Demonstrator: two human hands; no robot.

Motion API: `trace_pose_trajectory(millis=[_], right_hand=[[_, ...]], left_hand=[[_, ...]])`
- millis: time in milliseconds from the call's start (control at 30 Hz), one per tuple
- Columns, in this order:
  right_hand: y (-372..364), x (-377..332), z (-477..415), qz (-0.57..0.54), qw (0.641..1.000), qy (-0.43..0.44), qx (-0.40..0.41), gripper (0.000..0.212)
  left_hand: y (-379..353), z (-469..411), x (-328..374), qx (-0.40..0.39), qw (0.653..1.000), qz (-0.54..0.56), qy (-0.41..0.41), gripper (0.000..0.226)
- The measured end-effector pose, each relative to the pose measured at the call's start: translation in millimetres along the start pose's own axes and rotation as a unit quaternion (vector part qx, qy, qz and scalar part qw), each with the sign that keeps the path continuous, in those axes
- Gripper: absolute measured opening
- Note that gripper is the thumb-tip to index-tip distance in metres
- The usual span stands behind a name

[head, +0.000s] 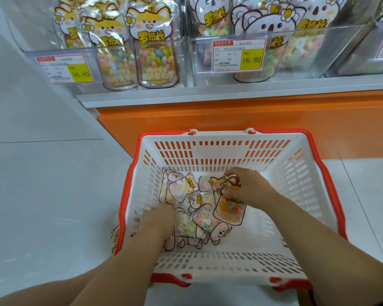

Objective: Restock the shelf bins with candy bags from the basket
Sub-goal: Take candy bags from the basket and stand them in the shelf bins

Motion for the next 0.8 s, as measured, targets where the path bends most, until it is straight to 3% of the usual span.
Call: trace_pose_trajectory(millis=[367, 600, 800], right_hand=[[-14.1, 9.3, -11.2, -0.019, 1.0, -0.001, -0.021, 0.048], [-5.8, 13.8, -10.1, 0.015, 1.0, -0.017, -0.009, 0.029], [24.1, -8.7, -1.3, 0.02, 0.999, 0.015, 0.029, 0.029]], left_hand=[[-36.8, -8.3, -1.2, -0.16, 0.987, 0.005, -0.002, 0.026], [-26.8, -8.2, -2.0, -0.162, 0.986, 0.029, 0.0, 0.029], [9.6, 10.3, -14.6, -0.131, 0.987, 0.088, -0.013, 0.02]])
Point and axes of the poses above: each hand's wrist, its own z-axis away from the middle knuckle, its own y-axis out of the back of the hand, x = y × z, the point moved 8 cm from there along -z, towards the middle knuckle, and after that the axes turned 5 degrees about -z, right-handed, at the moved point
